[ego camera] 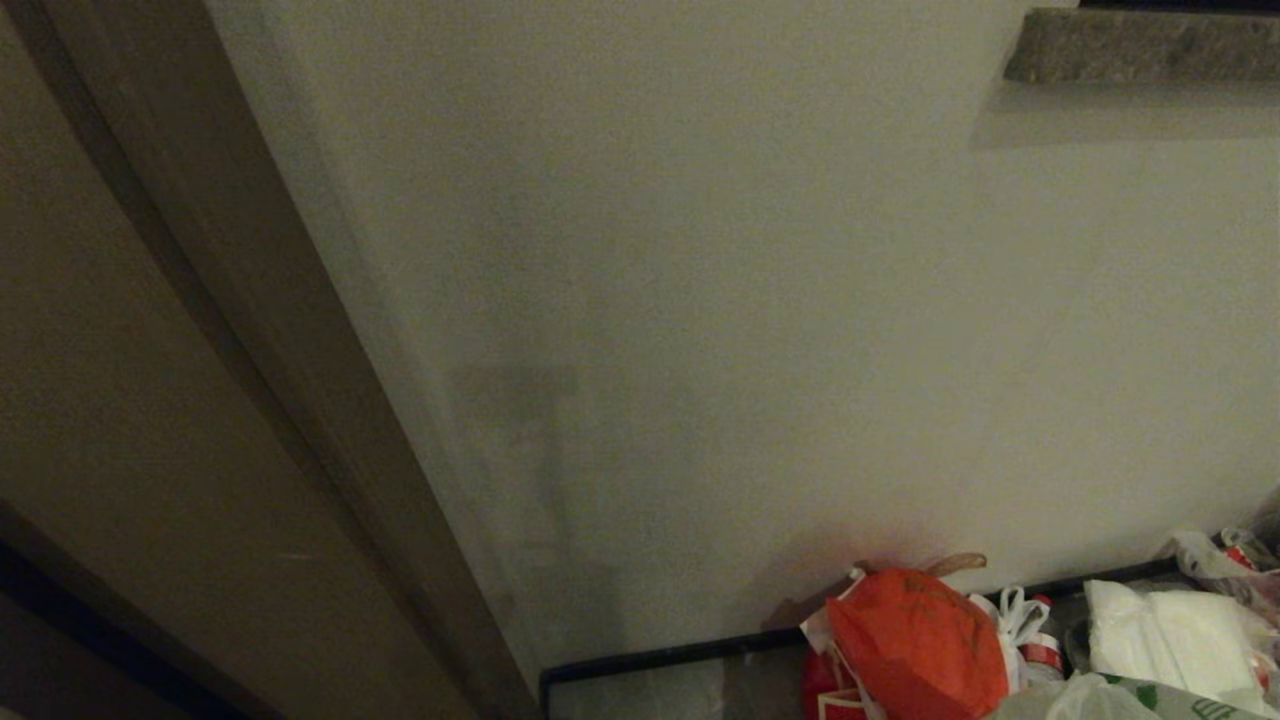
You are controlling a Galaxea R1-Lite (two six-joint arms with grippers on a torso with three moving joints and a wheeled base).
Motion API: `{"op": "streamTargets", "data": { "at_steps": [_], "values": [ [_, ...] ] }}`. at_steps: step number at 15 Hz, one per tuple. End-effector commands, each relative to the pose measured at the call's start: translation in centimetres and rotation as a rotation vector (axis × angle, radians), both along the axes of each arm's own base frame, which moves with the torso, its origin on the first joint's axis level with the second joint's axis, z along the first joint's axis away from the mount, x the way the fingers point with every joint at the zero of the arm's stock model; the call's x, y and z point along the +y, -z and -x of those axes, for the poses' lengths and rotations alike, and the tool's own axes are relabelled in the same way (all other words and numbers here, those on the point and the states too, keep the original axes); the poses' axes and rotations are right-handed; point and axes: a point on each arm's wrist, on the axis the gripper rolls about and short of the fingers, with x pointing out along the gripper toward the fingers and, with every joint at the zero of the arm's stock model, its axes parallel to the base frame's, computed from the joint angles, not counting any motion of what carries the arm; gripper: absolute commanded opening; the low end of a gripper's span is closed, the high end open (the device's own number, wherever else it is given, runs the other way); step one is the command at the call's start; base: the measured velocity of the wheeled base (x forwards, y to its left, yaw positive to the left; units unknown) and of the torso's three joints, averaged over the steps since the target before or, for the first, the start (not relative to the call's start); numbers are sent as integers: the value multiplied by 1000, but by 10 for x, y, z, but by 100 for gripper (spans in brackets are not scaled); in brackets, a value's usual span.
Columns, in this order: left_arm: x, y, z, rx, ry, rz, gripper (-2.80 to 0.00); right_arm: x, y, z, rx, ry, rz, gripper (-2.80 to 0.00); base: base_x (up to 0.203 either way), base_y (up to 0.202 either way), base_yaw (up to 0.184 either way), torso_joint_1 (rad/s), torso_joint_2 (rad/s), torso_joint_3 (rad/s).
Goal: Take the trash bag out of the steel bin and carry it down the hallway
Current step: Put the trash bag at the door
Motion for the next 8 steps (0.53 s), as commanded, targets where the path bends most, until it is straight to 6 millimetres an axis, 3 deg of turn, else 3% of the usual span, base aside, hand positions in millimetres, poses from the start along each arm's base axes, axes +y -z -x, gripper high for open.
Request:
{"op": "streamTargets", "data": {
  "at_steps": [1, 8],
  "values": [
    [0, 0, 0, 1, -1, 0, -280, 0, 1, 0, 1, -1, 0, -280, 0, 0, 0, 6, 2, -125],
    [0, 0, 0, 1, -1, 0, -280, 0, 1, 0, 1, -1, 0, -280, 0, 0, 0, 3, 3, -187]
  ]
}}
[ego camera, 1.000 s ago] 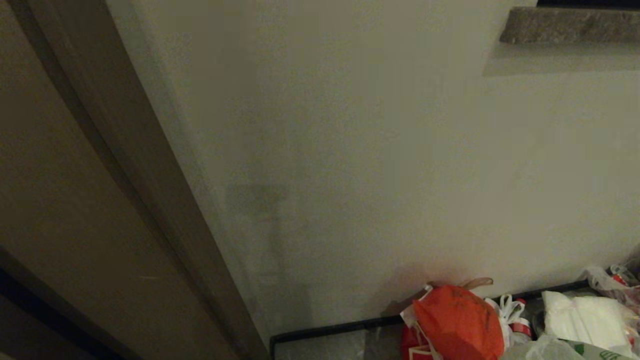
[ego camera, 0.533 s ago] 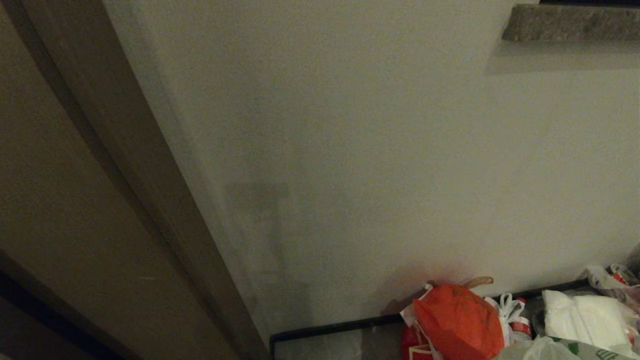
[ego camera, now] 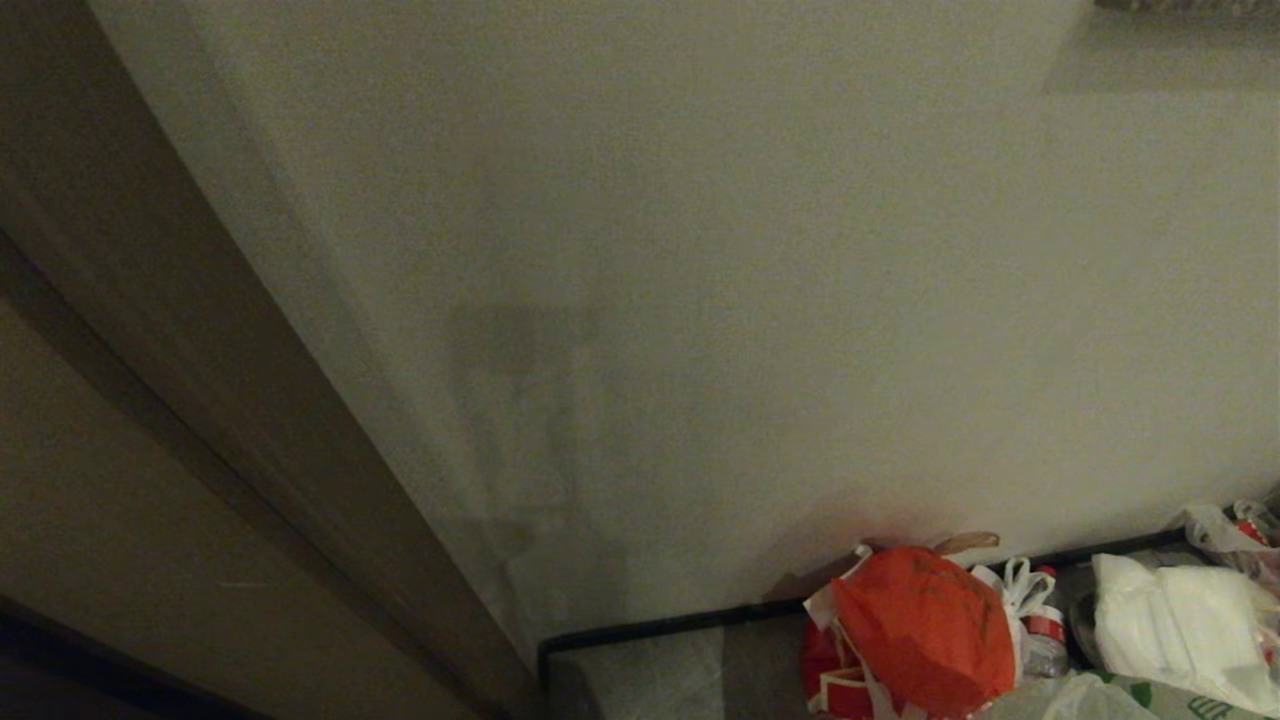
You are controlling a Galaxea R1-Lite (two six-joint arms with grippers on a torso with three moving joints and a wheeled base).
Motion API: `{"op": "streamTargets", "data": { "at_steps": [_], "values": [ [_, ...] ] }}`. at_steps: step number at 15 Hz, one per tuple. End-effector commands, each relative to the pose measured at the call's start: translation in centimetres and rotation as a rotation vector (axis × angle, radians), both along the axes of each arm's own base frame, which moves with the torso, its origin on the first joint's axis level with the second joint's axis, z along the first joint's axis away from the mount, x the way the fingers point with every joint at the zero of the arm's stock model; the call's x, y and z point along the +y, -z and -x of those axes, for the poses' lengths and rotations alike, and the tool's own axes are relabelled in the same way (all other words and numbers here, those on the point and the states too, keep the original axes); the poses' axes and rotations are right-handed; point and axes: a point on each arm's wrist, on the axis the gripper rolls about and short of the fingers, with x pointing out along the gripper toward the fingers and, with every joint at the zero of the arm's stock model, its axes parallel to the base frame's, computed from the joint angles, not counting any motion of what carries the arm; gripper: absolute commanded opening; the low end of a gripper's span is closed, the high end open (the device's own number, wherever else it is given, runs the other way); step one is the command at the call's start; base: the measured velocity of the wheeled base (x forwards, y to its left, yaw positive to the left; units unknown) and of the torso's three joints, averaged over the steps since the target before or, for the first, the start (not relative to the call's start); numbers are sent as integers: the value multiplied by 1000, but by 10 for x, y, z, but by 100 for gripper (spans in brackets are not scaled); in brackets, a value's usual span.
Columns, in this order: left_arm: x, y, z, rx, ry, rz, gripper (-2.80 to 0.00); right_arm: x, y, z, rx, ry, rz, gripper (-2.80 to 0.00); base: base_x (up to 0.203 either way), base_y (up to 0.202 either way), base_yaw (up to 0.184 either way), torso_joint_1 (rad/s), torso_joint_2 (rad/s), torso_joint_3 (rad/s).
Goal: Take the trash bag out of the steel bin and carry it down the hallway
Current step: Put the trash bag at the door
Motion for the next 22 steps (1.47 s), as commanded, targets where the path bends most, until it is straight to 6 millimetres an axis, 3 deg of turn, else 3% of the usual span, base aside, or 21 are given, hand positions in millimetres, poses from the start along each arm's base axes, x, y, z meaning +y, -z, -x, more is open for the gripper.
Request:
{"op": "streamTargets", "data": {
  "at_steps": [1, 5, 7, 8, 11, 13, 16, 17, 19, 20, 21, 22],
  "values": [
    [0, 0, 0, 2, -1, 1, -280, 0, 1, 0, 1, -1, 0, -280, 0, 0, 0, 2, 0, -201],
    [0, 0, 0, 2, -1, -1, -280, 0, 1, 0, 1, -7, 30, -280, 0, 0, 0, 2, 0, -64],
    [0, 0, 0, 2, -1, -1, -280, 0, -18, 4, -29, -12, 36, -280, 0, 0, 0, 0, 0, 0],
    [0, 0, 0, 2, -1, -1, -280, 0, -41, 8, -37, -20, 36, -280, 0, 0, 0, 0, 0, 0],
    [0, 0, 0, 2, -1, -1, -280, 1, -139, 12, -12, -57, 39, -280, 0, 0, 0, 0, 0, 0],
    [0, 0, 0, 2, -1, -1, -280, 2, -188, -16, 149, -90, 55, -280, 0, 0, 0, 0, 0, 0],
    [0, 0, 0, 2, -1, -1, -280, 5, -257, -62, 236, -170, 73, -280, 0, 0, 0, 0, 0, 0],
    [0, 0, 0, 2, -1, -1, -280, 7, -268, -81, 317, -216, 83, -280, 0, 0, 0, 0, 0, 0],
    [0, 0, 0, 2, -1, -1, -280, 15, -261, -106, 515, -304, 119, -280, 0, 0, 0, 0, 0, 0],
    [0, 0, 0, 2, -1, -1, -280, 18, -252, -112, 588, -354, 140, -110, 0, 0, 0, 0, 0, 0],
    [0, 0, 0, 2, -1, -1, -280, 21, -244, -115, 631, -383, 155, 0, 0, 0, 0, 2, 26, -1],
    [0, 0, 0, 2, -1, -1, -280, 23, -239, -119, 654, -402, 171, 0, 0, 0, 0, 0, 0, 0]
  ]
}}
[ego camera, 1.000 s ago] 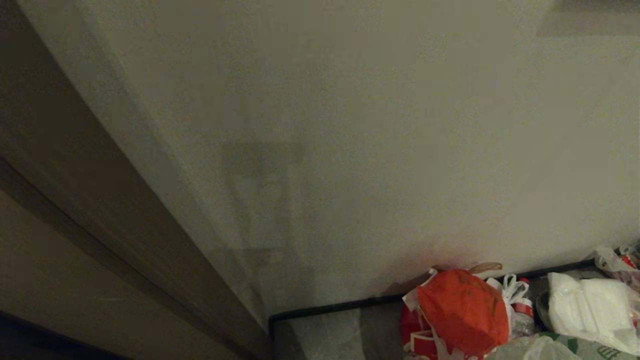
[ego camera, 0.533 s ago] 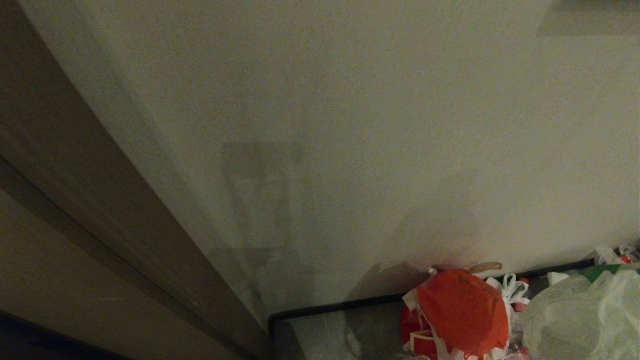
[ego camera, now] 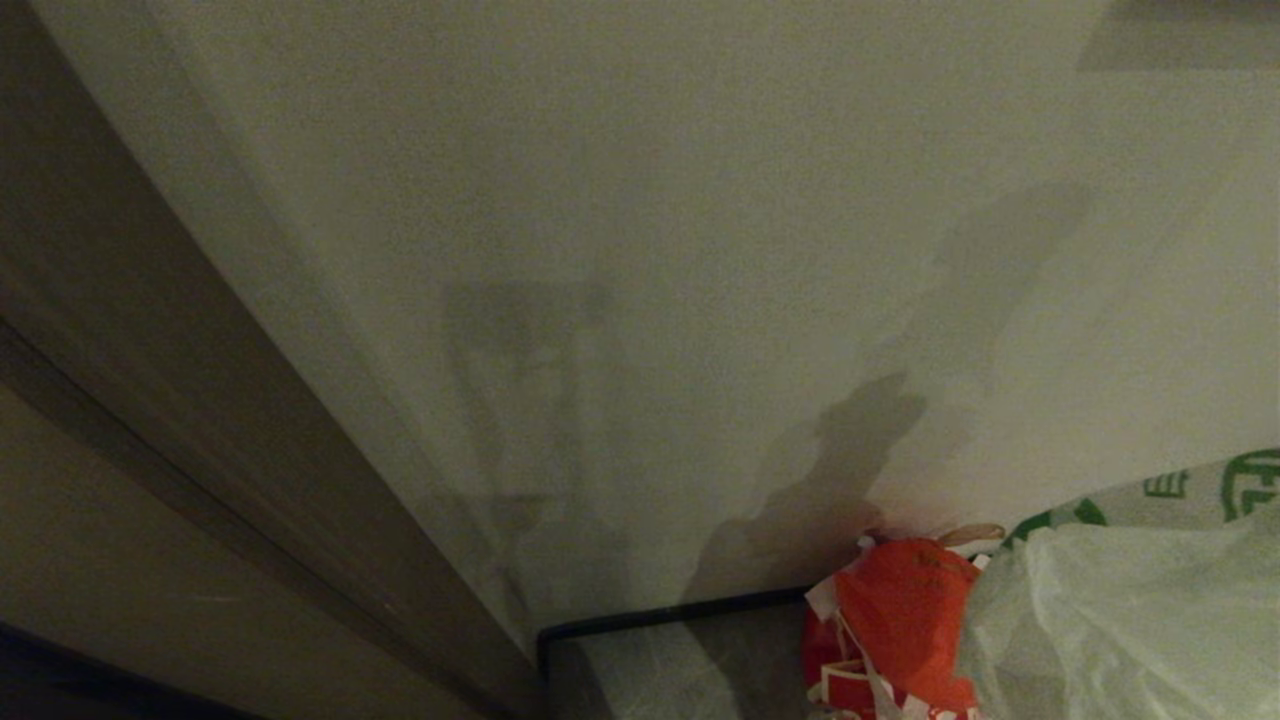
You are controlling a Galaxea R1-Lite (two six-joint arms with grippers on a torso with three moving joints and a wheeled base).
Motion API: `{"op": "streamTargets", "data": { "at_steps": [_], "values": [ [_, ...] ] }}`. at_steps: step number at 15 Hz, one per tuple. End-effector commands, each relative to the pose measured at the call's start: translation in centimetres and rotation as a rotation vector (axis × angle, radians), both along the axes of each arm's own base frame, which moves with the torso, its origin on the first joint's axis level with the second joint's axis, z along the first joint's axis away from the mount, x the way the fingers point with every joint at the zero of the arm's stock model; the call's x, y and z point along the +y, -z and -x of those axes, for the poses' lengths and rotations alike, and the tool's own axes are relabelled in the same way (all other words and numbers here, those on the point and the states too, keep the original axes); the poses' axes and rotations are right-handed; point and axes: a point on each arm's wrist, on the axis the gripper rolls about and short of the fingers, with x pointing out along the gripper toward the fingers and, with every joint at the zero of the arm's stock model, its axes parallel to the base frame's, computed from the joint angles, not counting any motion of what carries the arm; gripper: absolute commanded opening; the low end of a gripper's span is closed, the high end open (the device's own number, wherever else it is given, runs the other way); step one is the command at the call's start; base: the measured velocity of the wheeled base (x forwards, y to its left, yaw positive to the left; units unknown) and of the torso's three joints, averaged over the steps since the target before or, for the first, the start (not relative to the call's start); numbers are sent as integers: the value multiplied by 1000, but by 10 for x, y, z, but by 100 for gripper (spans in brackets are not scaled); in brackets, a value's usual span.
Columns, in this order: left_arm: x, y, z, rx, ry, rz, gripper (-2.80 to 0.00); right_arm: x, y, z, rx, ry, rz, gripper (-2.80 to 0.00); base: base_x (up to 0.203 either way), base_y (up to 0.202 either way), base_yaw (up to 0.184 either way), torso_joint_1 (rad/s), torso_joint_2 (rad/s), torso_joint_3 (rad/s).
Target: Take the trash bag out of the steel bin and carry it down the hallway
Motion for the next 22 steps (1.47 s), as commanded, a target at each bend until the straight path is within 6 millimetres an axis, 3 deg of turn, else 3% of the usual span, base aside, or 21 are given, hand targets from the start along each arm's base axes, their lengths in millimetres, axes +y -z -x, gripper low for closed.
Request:
{"op": "streamTargets", "data": {
  "at_steps": [1, 10, 12, 15, 16, 17, 19, 22],
  "values": [
    [0, 0, 0, 2, -1, 0, -280, 7, 11, -22, 80, -29, 28, 0, 0, 0, 0, 0, 0, 0],
    [0, 0, 0, 1, -1, 0, -280, 3, 9, -8, 22, -25, 19, 0, 0, 0, 0, 0, 0, 0],
    [0, 0, 0, 2, -1, 0, -280, -5, 17, 13, 6, 34, 12, 0, 0, 0, 0, 0, 0, 0],
    [0, 0, 0, 2, -1, 0, -280, -14, 37, 60, -37, 187, -75, 0, 0, 0, 0, 0, 0, 0],
    [0, 0, 0, 2, -1, 0, -280, -14, 44, 73, -41, 270, -137, -153, 0, 0, 0, 0, 0, 0],
    [0, 0, 0, 2, -1, 0, -280, -14, 55, 81, -29, 319, -174, -280, 0, 0, 0, 0, 0, 0],
    [0, 0, 0, 2, -1, 0, -280, -14, 75, 93, -26, 369, -185, -280, 0, 0, 0, 0, 0, 0],
    [0, 0, 0, 2, -1, 0, -280, -12, 128, 102, -10, 398, -123, -280, 0, 0, 0, 0, 0, 0]
  ]
}}
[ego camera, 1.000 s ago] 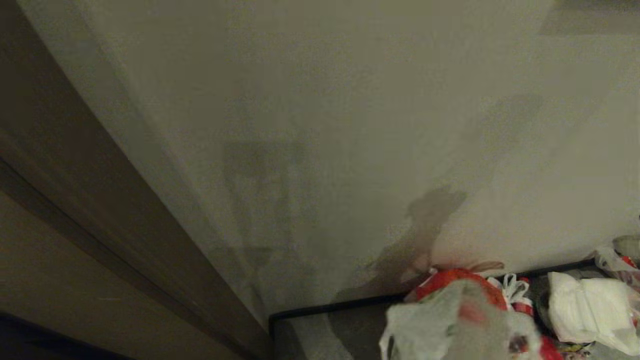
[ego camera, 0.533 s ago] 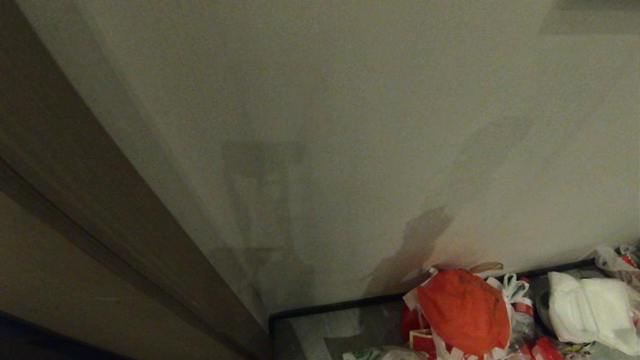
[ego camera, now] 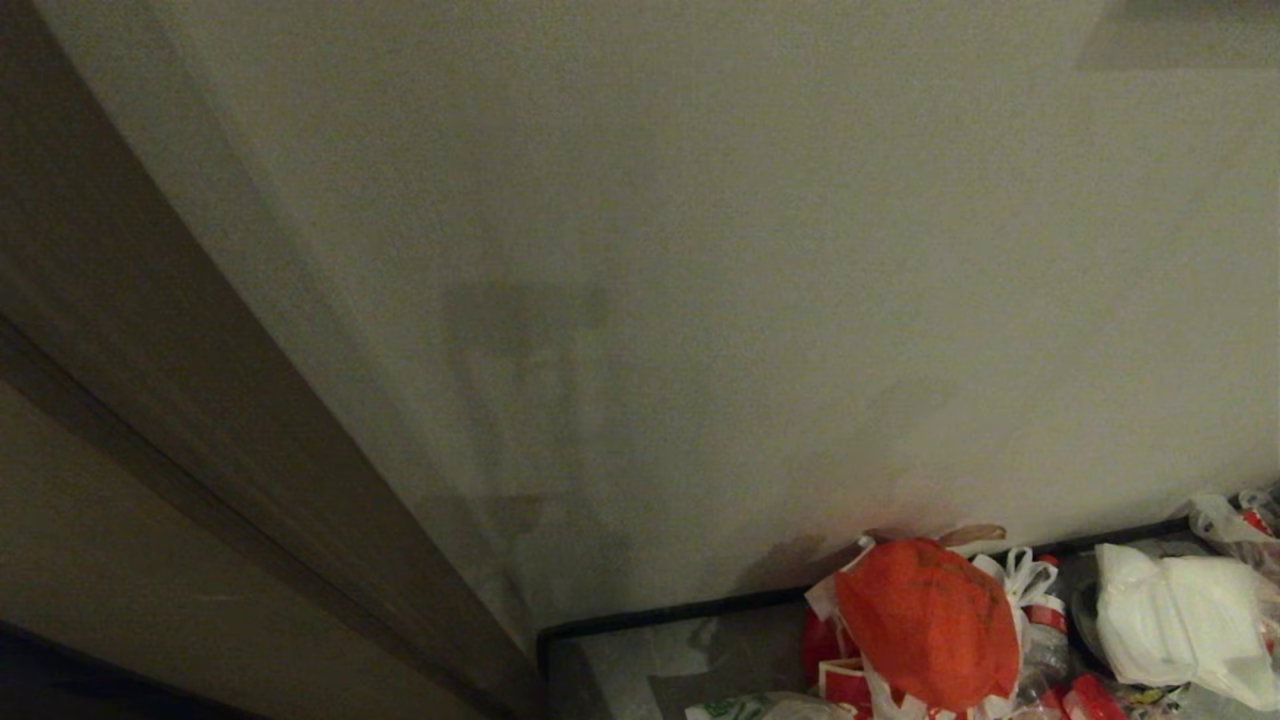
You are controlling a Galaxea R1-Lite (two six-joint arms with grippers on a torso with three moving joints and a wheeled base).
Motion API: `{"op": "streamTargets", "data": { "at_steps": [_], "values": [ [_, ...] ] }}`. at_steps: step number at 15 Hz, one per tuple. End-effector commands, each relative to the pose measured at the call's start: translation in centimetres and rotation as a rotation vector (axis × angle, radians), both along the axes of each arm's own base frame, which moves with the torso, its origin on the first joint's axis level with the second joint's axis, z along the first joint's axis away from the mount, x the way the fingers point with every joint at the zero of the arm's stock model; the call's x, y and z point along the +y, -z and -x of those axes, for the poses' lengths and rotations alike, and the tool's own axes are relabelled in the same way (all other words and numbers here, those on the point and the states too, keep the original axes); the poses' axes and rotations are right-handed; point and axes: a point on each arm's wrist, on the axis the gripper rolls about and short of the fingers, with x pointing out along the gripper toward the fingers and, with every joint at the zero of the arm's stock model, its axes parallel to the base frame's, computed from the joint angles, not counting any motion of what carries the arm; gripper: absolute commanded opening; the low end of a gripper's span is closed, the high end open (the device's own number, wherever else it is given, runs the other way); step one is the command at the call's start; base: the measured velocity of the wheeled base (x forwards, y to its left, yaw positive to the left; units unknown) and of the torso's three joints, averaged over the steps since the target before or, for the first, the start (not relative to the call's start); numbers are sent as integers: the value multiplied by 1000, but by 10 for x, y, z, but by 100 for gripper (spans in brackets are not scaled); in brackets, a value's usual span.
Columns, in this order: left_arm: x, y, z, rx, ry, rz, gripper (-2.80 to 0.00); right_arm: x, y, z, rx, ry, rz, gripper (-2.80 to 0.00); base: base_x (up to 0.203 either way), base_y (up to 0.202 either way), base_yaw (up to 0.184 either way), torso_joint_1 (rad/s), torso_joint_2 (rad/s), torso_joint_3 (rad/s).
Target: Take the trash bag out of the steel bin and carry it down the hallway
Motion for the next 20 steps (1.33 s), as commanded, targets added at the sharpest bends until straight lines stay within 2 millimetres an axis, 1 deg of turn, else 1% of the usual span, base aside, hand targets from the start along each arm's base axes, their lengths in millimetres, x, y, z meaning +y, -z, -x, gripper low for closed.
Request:
{"op": "streamTargets", "data": {
  "at_steps": [1, 2, 4, 5, 7, 8, 10, 11, 12, 13, 15, 16, 18, 20],
  "values": [
    [0, 0, 0, 1, -1, 0, -280, 2, 35, 11, -39, 29, 29, -280, 0, 0, 0, 0, 0, 0],
    [0, 0, 0, 1, -1, 0, -280, 1, 55, 9, -62, 58, 61, -280, 0, 0, 0, 0, 0, 0],
    [0, 0, 0, 1, -1, 0, -280, 1, 79, 14, -134, 95, 99, -280, 0, 0, 0, 0, 0, 0],
    [0, 0, 0, 1, -1, 0, -280, 0, 92, 12, -137, 100, 106, -280, 0, 0, 0, 0, 0, 0],
    [0, 0, 0, 1, -1, 0, -280, -1, 94, 6, -227, 88, 88, -280, 0, 0, 0, 0, 0, 0],
    [0, 0, 0, 1, -1, 0, -280, -2, 96, 5, -227, 83, 89, -280, 0, 0, 0, 0, 0, 0],
    [0, 0, 0, 1, -1, 0, -280, -3, 95, 8, -237, 6, 55, -280, 0, 0, 0, 0, 0, 0],
    [0, 0, 0, 1, -1, 0, -280, -4, 100, 9, -242, 1, 47, -280, 0, 0, 0, 0, 0, 0],
    [0, 0, 0, 1, -1, 0, -280, -5, 112, 9, -246, 61, 57, -280, 0, 0, 0, 0, 0, 0],
    [0, 0, 0, 1, -1, 0, -280, -5, 118, 12, -301, 77, 56, -280, 0, 0, 0, 0, 0, 0],
    [0, 0, 0, 0, -1, 0, -280, -4, 125, 23, -446, 34, 55, -280, 0, 0, 0, 0, 0, 0],
    [0, 0, 0, 1, -1, 0, -280, -4, 128, 22, -502, 35, 71, -280, 0, 0, 0, 0, 0, 0],
    [0, 0, 0, 1, -1, 0, -280, -4, 134, 13, -610, 46, 68, -280, 0, 0, 0, 0, 0, 0],
    [0, 0, 0, 1, -1, 0, -280, -4, 135, 12, -596, 55, 54, -280, 0, 0, 0, 0, 0, 0]
  ]
}}
